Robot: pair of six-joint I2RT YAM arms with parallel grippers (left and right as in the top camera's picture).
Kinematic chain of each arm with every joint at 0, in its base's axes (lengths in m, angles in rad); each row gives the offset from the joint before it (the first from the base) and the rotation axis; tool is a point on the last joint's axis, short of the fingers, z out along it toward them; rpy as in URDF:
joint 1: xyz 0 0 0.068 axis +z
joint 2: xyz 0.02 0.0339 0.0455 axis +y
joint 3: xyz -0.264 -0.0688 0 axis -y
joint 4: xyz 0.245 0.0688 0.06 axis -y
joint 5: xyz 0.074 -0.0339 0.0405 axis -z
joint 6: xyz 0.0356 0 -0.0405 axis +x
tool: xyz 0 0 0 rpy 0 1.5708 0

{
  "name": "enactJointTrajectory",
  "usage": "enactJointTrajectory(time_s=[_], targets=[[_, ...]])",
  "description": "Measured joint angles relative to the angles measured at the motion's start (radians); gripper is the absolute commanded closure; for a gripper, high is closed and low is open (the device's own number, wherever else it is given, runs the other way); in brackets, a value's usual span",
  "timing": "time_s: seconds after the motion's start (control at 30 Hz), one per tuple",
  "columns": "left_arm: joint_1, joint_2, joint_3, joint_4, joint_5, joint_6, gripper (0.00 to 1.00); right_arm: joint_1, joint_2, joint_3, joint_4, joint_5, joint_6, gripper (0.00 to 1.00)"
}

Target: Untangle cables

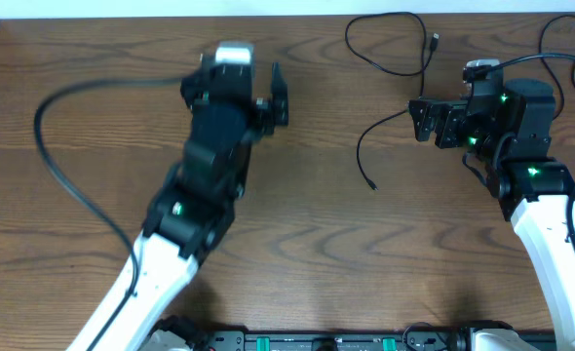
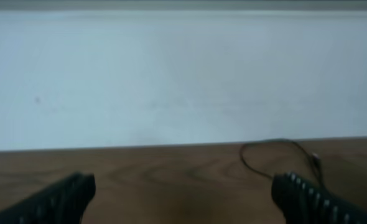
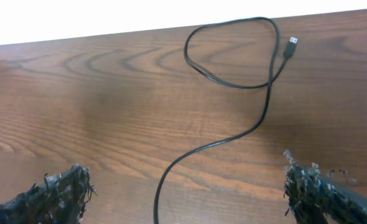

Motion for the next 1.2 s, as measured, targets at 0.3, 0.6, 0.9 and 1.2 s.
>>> enactJointTrajectory(time_s=[0.3, 0.6, 0.9, 1.2], targets=[[0.122, -0.33, -0.484, 0.34, 0.214, 0.036, 0.04, 0.0, 0.0, 0.0, 0.0, 0.0, 0.0, 0.01], [0.284, -0.685, -0.735, 0.342, 0.315, 0.033, 0.05, 0.0, 0.0, -0.001, 0.0, 0.0, 0.0, 0.01], [0.387, -0.911, -0.936, 0.302, 0.328, -0.052, 0.05, 0.0, 0.0, -0.001, 0.0, 0.0, 0.0, 0.01], [0.404, -1.051, -0.995, 0.112, 0.329, -0.122, 0.04, 0.0, 0.0, -0.001, 0.0, 0.0, 0.0, 0.01]])
